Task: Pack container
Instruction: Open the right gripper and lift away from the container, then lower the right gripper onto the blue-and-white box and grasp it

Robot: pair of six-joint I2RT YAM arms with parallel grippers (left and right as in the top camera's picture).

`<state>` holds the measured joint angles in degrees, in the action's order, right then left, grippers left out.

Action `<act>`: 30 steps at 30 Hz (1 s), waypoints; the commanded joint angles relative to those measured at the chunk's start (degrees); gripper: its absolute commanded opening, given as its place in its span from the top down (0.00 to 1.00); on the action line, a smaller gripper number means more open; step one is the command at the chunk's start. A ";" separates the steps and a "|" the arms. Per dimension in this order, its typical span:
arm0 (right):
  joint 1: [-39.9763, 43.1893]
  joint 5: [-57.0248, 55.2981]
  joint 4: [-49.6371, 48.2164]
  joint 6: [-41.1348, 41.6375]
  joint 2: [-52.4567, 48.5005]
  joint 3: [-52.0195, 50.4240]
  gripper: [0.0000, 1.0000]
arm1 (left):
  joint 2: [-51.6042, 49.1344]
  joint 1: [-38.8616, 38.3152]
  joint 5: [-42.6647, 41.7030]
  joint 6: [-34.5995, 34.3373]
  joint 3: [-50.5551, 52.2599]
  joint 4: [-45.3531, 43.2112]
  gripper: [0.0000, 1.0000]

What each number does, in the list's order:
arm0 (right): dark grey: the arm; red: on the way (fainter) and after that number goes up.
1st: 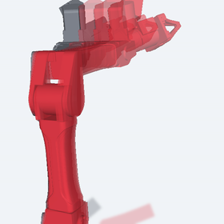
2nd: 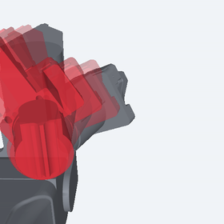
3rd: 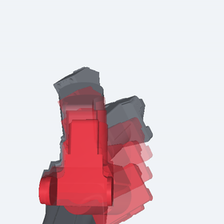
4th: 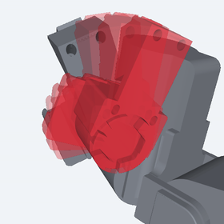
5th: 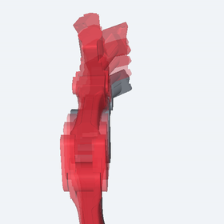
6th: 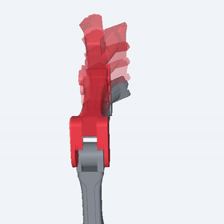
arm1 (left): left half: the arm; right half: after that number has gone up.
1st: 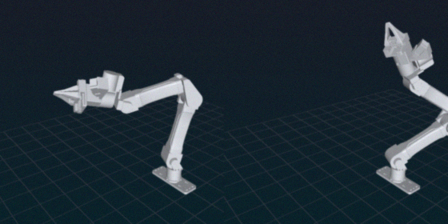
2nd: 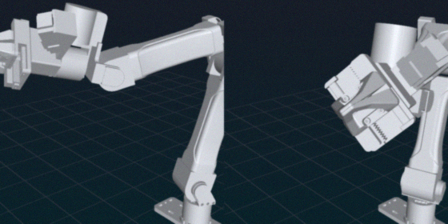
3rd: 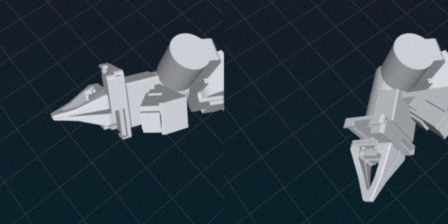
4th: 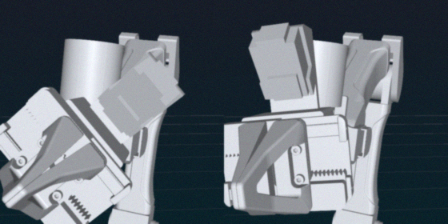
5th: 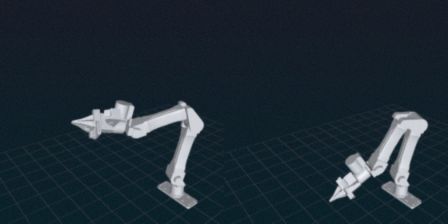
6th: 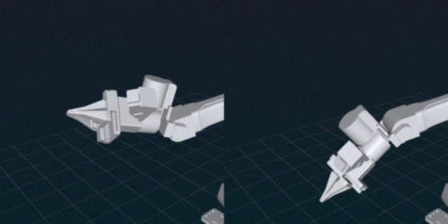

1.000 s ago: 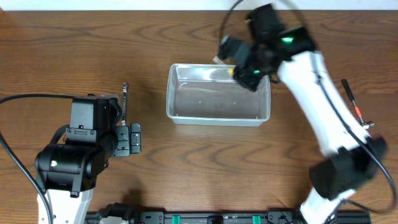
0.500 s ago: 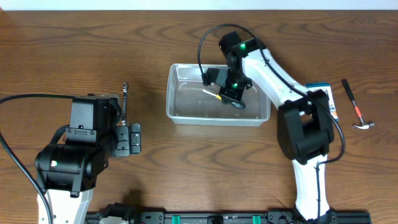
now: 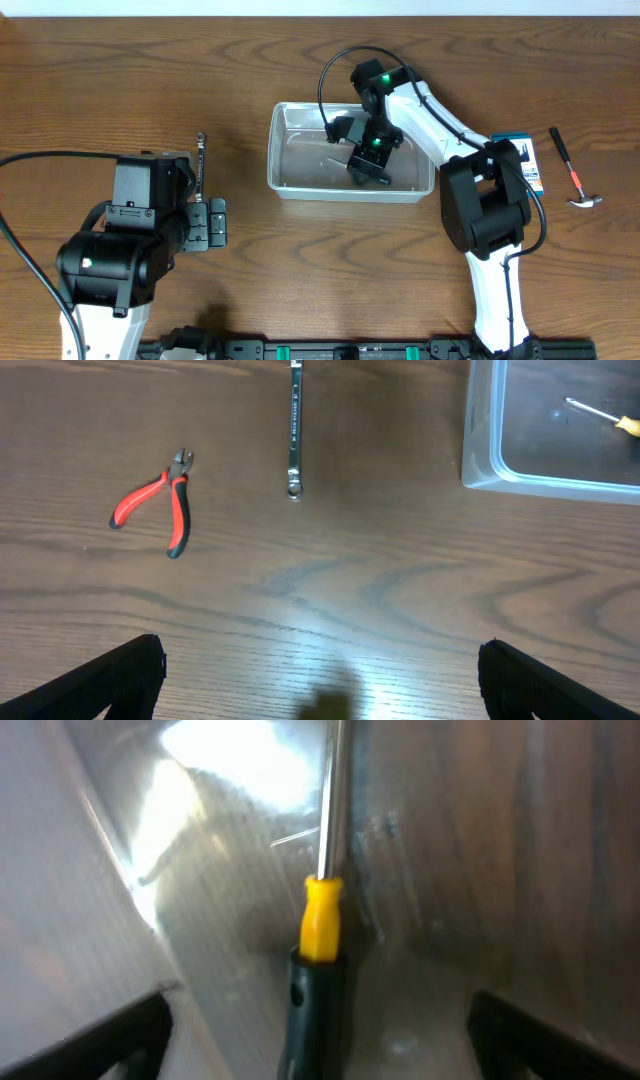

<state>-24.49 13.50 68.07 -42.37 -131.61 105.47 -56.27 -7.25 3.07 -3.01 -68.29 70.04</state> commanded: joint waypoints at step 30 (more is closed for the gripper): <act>38.45 -15.47 4.48 25.99 25.55 -4.66 0.01 | -0.22 -0.17 0.68 -0.09 -1.27 0.00 0.02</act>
<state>13.58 -4.08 74.39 -13.32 -105.41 105.43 -56.27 -7.25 3.25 -2.98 -68.29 70.04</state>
